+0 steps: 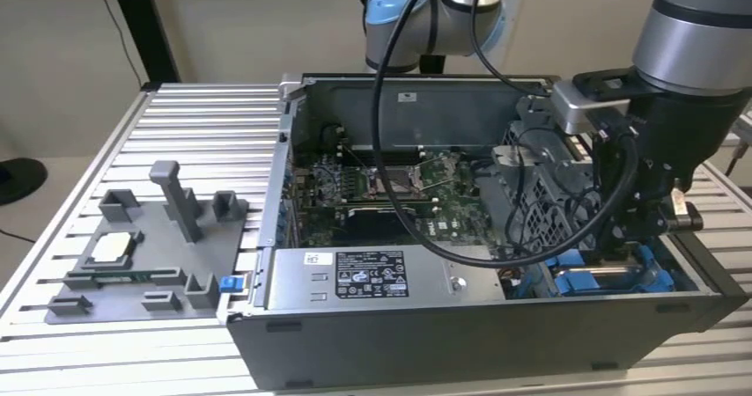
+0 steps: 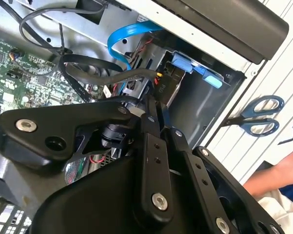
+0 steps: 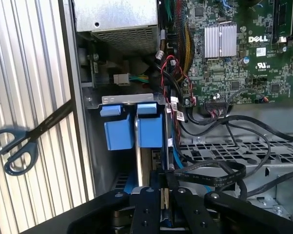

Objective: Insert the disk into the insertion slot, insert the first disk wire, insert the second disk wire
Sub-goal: 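Insert the second disk wire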

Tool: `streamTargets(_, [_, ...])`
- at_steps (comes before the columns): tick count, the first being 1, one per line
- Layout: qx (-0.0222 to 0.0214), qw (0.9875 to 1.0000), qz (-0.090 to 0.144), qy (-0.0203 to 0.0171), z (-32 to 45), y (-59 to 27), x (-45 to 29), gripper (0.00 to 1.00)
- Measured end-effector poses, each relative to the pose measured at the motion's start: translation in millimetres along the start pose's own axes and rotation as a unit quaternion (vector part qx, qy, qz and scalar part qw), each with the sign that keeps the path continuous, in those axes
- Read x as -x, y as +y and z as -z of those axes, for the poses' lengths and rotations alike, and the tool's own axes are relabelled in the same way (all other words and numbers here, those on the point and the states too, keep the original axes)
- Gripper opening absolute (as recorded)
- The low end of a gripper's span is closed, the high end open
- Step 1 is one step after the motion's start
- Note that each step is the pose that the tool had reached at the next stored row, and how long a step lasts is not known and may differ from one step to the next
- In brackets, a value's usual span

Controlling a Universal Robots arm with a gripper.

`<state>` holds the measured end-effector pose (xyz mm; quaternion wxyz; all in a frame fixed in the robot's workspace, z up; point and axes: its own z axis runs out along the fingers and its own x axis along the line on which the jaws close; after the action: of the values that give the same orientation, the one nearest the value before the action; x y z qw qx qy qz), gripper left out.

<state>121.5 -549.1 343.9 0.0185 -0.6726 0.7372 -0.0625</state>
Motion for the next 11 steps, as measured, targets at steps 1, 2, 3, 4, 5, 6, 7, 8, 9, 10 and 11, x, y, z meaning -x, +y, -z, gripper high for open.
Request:
streamTargets(1, [0.0001,1.0,0.0,-0.001,0.0,0.0,-0.1,0.0])
streamTargets(2, [0.0002,1.0,0.0,-0.0023,0.0,-0.1,-0.1,0.0])
streamTargets(3, [0.0003,1.0,0.0,-0.0037,-0.1,-0.2,-0.1,0.0])
streamTargets(4, [0.0005,1.0,-0.001,-0.0052,-0.1,-0.3,-0.1,0.0])
streamTargets(5, [0.0006,1.0,-0.001,-0.0064,-0.2,-0.4,-0.2,0.0])
streamTargets(6, [0.0007,1.0,-0.001,-0.0076,-0.2,-0.4,-0.2,0.0])
streamTargets(7, [0.0008,1.0,-0.001,-0.0083,-0.2,-0.5,-0.5,0.0])
streamTargets(8, [0.0008,1.0,-0.001,-0.0088,-0.3,-0.6,-0.9,0.0])
streamTargets(9, [0.0009,1.0,-0.001,-0.0092,-0.3,-0.6,-1.5,0.0])
streamTargets(10, [0.0009,1.0,-0.001,-0.0093,-0.3,-0.7,-2.1,0.0])
streamTargets(11, [0.0009,1.0,-0.001,-0.0095,-0.4,-0.8,-2.9,0.0])
